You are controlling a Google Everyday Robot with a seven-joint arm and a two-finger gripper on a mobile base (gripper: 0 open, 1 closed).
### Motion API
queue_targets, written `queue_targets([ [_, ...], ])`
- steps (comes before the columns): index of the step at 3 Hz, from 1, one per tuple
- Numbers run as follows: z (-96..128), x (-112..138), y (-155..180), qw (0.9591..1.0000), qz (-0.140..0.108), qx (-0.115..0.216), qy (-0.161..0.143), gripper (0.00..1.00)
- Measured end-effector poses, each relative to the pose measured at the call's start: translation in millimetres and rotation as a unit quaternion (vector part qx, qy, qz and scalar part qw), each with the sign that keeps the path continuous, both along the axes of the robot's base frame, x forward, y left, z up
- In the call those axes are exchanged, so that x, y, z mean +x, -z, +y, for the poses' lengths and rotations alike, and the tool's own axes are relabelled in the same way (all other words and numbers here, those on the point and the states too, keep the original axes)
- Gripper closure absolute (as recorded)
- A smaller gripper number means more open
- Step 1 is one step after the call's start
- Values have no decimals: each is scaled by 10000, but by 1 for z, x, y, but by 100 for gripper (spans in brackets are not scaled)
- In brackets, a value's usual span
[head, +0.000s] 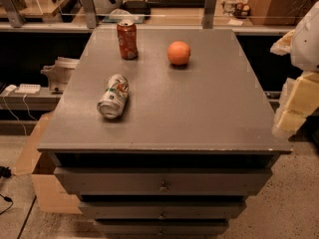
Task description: Knock coke can over
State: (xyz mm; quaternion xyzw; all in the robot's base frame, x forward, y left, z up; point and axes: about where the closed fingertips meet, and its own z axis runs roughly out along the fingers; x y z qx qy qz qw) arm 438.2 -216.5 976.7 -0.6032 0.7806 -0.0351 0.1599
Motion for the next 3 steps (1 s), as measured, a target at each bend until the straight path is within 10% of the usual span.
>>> queue_targets([
  [2,4,26,-1,9993,-236,304,-6,0],
  [3,31,98,-9,9910,-696,1126,-180,0],
])
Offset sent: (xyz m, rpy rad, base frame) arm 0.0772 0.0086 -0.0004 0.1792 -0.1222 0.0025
